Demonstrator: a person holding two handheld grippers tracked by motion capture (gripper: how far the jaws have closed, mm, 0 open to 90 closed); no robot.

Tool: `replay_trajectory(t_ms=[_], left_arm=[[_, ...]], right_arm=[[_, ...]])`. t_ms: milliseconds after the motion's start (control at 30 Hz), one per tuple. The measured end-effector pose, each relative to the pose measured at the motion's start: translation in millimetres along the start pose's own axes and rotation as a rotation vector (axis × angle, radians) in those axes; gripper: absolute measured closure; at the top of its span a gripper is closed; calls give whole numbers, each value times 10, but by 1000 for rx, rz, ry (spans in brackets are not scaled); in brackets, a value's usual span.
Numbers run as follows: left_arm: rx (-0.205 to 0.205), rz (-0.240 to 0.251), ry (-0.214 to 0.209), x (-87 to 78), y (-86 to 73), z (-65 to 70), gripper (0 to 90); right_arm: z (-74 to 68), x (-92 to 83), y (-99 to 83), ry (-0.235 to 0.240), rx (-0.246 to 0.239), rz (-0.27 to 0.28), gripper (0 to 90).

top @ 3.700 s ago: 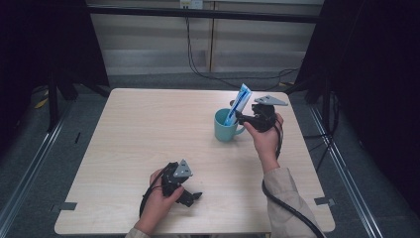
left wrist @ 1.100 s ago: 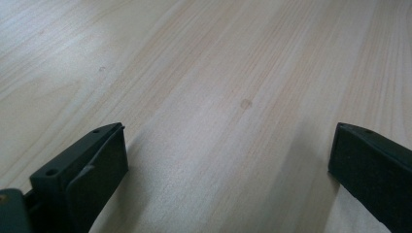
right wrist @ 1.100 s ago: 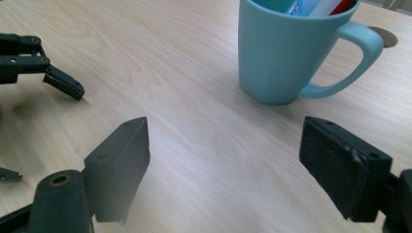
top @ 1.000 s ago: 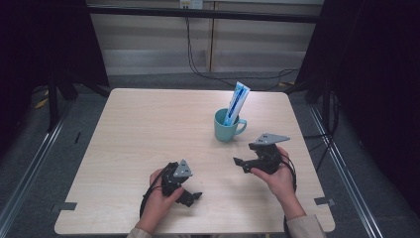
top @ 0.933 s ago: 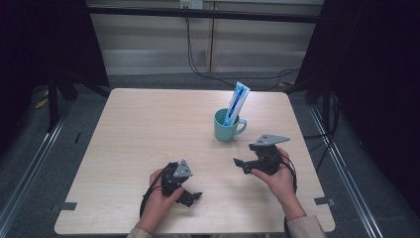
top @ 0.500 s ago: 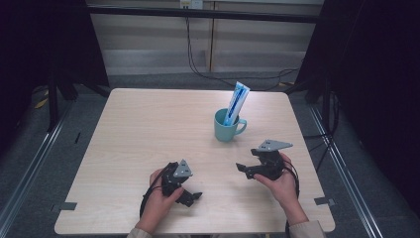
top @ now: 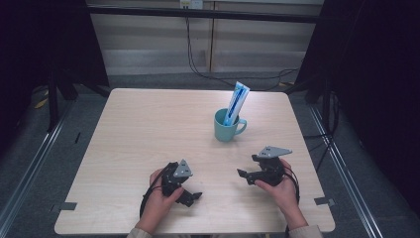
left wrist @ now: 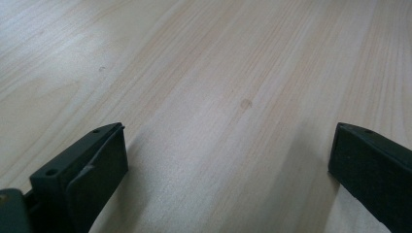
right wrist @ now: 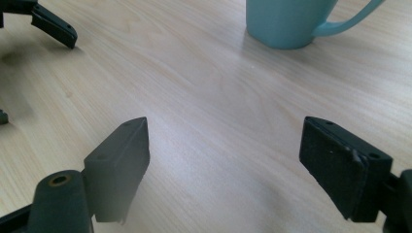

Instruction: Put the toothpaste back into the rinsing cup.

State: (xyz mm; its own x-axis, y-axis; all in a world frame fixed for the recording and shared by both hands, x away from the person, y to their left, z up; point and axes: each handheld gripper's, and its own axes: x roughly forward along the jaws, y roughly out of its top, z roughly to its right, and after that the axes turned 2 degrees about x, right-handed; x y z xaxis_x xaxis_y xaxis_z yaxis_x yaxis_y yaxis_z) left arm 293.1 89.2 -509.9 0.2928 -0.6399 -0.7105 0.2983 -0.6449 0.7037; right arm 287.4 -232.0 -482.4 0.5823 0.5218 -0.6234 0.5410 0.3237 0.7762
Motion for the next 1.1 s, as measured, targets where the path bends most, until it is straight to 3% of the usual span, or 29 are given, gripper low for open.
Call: replay_trajectory(t_ms=[633, 800, 1100], left_arm=[[0, 0, 0, 0, 0, 0, 1], [0, 0, 0, 0, 0, 0, 1], [0, 1, 0, 1, 0, 0, 1]], right_arm=[[10, 101, -162, -23, -14, -60, 182], [16, 142, -215, -40, -12, -103, 164], [33, 153, -243, -39, -17, -84, 137]])
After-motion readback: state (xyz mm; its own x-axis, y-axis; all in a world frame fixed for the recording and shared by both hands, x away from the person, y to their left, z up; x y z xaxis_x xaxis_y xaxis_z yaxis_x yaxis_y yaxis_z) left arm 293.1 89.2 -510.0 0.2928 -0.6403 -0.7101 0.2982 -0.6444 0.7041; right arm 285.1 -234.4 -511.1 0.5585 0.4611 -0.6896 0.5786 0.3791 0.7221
